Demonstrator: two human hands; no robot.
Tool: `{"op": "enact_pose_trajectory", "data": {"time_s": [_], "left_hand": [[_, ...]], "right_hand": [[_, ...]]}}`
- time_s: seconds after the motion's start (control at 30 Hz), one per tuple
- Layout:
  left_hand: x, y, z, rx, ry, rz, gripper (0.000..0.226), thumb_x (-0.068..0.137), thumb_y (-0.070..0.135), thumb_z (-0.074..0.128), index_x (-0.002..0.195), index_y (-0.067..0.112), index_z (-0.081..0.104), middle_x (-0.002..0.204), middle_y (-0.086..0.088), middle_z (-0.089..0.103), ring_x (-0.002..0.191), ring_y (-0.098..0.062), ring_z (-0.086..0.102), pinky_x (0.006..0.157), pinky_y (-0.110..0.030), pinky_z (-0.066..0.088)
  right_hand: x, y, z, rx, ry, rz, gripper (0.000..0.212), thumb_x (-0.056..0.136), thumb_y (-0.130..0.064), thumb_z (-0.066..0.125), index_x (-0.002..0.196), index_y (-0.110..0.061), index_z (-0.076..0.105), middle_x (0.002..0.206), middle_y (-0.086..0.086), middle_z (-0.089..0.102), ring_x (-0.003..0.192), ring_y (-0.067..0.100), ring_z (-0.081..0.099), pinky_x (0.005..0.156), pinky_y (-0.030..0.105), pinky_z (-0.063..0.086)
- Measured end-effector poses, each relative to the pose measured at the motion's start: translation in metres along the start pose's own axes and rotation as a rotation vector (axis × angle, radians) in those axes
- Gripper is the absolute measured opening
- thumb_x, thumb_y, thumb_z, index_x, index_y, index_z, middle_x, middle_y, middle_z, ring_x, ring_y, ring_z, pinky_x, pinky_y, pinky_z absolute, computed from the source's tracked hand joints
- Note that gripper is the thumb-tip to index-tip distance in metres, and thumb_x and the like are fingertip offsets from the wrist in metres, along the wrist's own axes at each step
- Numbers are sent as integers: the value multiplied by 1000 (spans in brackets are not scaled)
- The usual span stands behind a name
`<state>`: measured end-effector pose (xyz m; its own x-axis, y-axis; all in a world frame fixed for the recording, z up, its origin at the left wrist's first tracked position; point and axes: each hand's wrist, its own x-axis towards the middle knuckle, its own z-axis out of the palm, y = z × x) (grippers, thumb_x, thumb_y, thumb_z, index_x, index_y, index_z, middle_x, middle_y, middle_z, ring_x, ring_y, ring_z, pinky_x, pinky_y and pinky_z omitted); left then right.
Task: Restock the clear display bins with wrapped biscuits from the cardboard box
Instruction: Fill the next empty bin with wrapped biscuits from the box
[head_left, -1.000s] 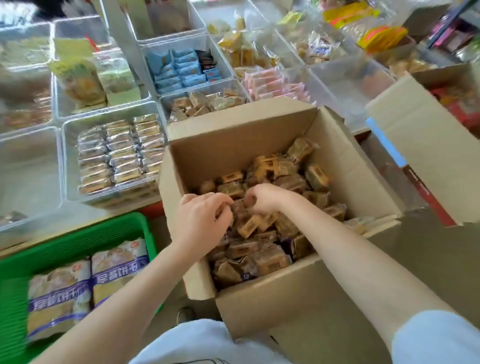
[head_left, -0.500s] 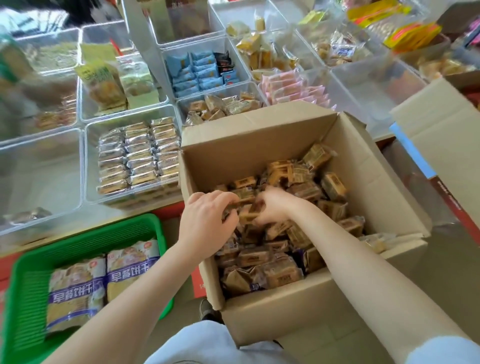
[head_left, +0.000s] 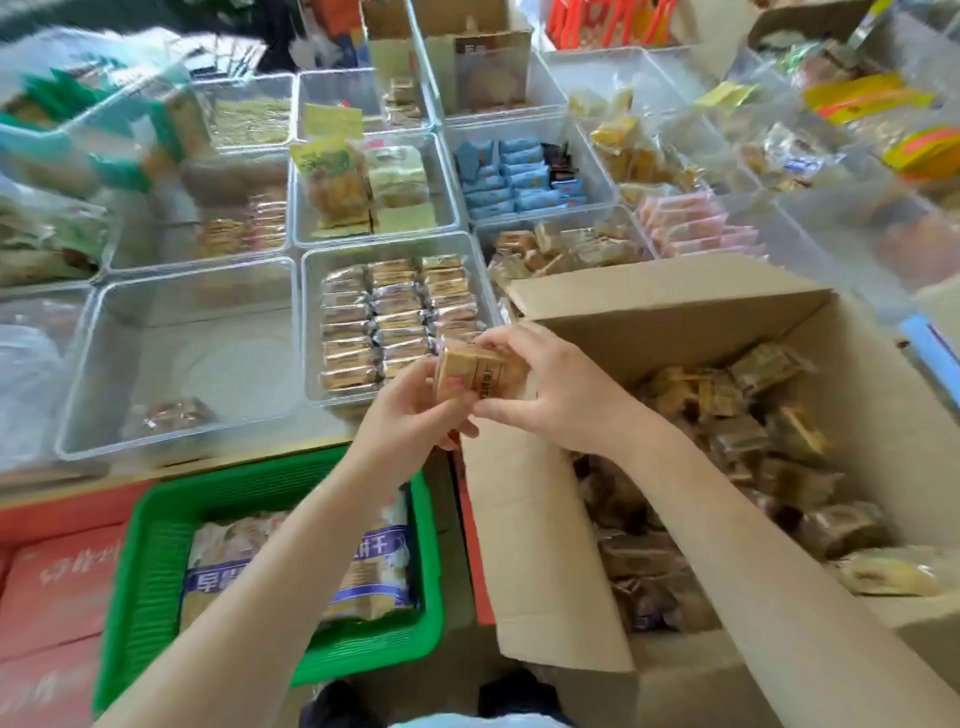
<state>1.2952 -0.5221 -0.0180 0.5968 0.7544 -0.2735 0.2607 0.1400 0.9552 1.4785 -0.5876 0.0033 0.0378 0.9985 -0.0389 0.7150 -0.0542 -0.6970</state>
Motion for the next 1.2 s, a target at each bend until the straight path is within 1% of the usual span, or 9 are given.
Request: {"op": "enact_pose_trajectory", "data": {"time_s": [0.13, 0.23, 0.4, 0.5, 0.6, 0.67, 0.93, 1.07, 1.2], "left_hand": [[-16, -34, -114, 46, 15, 8, 34, 89, 9, 73, 116, 26, 61, 103, -4, 72, 83, -7, 70, 68, -17, 53], [-16, -81, -214, 184, 181, -7, 36, 90, 19, 74, 123, 25, 60, 111, 2, 67, 94, -10, 67, 79, -22, 55], [-19, -188, -374, 935, 582, -70, 51, 84, 19, 73, 131, 5, 59, 142, -23, 51, 132, -41, 47, 108, -49, 37], [-22, -221, -420, 1061, 459, -170, 61, 101, 38, 49, 154, 12, 36, 165, -18, 19, 155, -34, 11, 124, -49, 10], [-18, -243, -436, 1086, 353, -202, 70, 100, 59, 7, 160, 24, 1, 168, -7, -10, 153, -20, -18, 121, -39, -17], [-18, -251, -439, 1087, 350, -170, 73, 94, 62, -5, 158, 28, -11, 168, -7, -13, 150, -18, -22, 115, -36, -28], [-16, -264, -438, 1091, 379, -90, 64, 98, 60, -1, 156, 38, -17, 168, -14, -4, 156, -31, -2, 120, -45, -13], [-13, -269, -437, 1096, 428, -68, 63, 102, 58, 16, 160, 35, 7, 165, -15, 21, 152, -33, 19, 122, -47, 2], [-12, -271, -437, 1142, 415, -65, 63, 103, 56, 16, 161, 33, 9, 164, -16, 22, 152, -33, 18, 122, -49, 5]], "right_hand": [[67, -59, 77, -98, -78, -40, 39, 89, -29, 75, 125, -20, 64, 114, -4, 65, 100, 11, 56, 86, 26, 45], [127, -100, 151, -169, -109, -30, 34, 90, -30, 73, 122, -22, 64, 110, -4, 64, 97, 14, 56, 81, 31, 46], [226, -143, 277, -182, -70, 126, 40, 91, -32, 71, 129, -20, 63, 119, 5, 65, 107, 25, 60, 86, 34, 49], [268, -152, 336, -192, -28, 216, 38, 89, -31, 72, 125, -19, 66, 118, 7, 68, 113, 29, 56, 88, 34, 46], [301, -154, 369, -267, -7, 255, 33, 90, -27, 70, 121, -18, 68, 112, 7, 70, 115, 32, 51, 91, 41, 48], [325, -156, 382, -303, 1, 281, 33, 91, -23, 67, 124, -18, 66, 114, 8, 69, 118, 31, 49, 92, 39, 47], [380, -156, 439, -437, -274, 338, 36, 95, -22, 56, 128, -29, 67, 129, 11, 58, 125, 37, 48, 104, 39, 44], [373, -152, 454, -391, -358, 420, 42, 103, -34, 43, 145, -30, 50, 137, 17, 47, 127, 40, 48, 105, 45, 44], [375, -152, 457, -401, -509, 458, 56, 105, -35, 39, 158, -36, 21, 150, 20, 32, 132, 42, 45, 110, 45, 40]]}}
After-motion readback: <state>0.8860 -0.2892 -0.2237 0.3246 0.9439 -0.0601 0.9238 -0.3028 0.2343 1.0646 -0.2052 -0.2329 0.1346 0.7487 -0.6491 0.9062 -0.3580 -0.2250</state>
